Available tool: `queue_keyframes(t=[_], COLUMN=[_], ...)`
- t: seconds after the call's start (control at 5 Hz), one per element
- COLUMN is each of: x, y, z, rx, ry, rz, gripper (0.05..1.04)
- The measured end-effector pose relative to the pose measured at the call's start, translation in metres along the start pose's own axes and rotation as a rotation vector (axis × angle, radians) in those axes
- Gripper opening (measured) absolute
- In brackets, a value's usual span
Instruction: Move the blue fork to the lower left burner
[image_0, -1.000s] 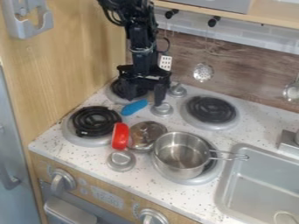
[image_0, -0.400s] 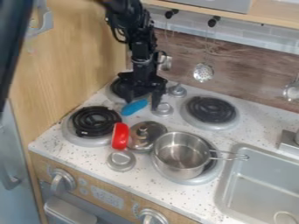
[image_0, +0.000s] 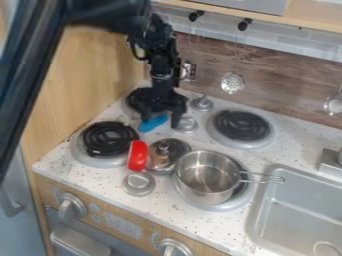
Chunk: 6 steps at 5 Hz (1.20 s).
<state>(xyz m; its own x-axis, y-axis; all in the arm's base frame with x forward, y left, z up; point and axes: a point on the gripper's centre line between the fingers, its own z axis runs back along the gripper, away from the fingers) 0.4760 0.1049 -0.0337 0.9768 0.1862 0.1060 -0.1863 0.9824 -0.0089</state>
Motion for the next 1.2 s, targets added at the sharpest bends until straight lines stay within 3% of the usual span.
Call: queue_keyframes(t=[0.2, 0.6, 0.8, 1.0, 1.2], x=[0.000, 0.001, 0.002, 0.000, -0.002], y=[0.005, 0.005, 0.008, 0.008, 0.006], z=[-0.014, -0.017, -0.022, -0.023, -0.024], rx=[0.009, 0.000, 0.005, 0.004, -0.004], ry=[0.040, 0.049, 0.060, 0.074, 0.081], rz=[0.006, 0.002, 0.004, -0.010, -0.025], gripper=[0.998, 0.939, 0.643, 0.473, 0.444])
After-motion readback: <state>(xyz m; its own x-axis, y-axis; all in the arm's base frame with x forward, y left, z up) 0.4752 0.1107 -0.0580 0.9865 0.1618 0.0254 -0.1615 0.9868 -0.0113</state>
